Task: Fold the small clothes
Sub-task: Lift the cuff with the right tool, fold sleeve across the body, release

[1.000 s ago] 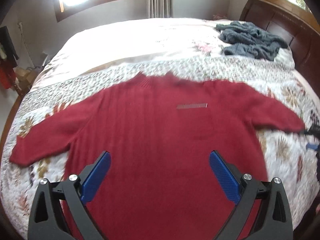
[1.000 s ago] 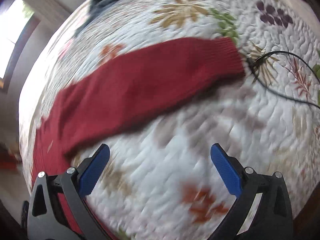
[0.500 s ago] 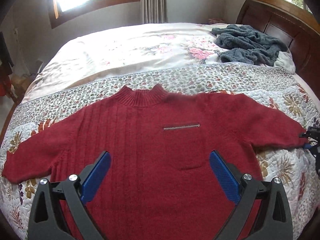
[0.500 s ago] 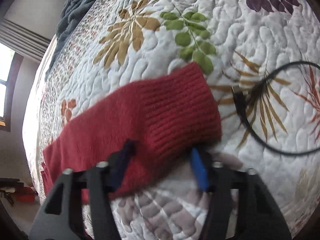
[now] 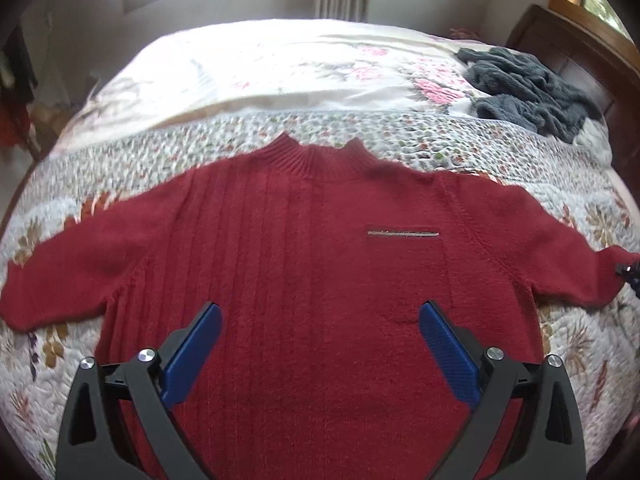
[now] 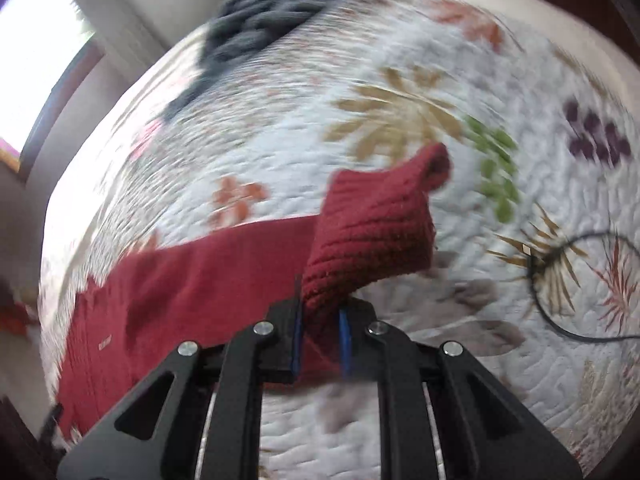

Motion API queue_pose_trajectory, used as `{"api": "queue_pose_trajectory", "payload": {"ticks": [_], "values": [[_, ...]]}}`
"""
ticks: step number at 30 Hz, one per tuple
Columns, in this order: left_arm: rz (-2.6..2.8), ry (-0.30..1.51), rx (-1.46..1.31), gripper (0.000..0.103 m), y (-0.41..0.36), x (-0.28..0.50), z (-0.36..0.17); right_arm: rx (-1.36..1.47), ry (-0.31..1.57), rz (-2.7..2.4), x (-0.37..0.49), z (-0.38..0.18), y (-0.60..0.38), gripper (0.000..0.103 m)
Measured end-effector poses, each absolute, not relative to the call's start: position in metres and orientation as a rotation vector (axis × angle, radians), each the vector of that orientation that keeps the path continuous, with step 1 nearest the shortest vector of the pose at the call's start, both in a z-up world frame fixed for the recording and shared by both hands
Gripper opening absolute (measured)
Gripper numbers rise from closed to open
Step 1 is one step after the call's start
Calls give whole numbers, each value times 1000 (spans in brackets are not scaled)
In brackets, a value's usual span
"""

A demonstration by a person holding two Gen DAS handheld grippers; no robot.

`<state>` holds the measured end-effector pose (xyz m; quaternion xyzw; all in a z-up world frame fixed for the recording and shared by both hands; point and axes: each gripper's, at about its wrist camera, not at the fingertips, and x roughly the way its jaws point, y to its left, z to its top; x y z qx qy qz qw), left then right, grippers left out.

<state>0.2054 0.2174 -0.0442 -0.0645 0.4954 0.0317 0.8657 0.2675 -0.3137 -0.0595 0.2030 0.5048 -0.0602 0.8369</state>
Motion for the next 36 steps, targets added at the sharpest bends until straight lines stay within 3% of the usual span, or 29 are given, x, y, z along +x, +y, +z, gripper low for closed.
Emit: {"api": "queue_pose_trajectory", "payload": {"ticks": [12, 27, 32, 35, 36], "values": [[121, 1071, -149, 99, 252, 203, -54, 241, 1036, 183, 290, -36, -135, 12], [105, 1070, -199, 98, 277, 204, -54, 80, 1126, 412, 287, -83, 25, 13], [99, 1077, -206, 98, 278, 206, -56, 27, 1179, 449, 279, -109, 44, 21], [81, 1086, -216, 98, 275, 208, -58, 26, 1206, 530, 267, -114, 48, 36], [72, 1090, -222, 98, 273, 208, -59, 28, 1206, 550, 261, -113, 46, 37]]}}
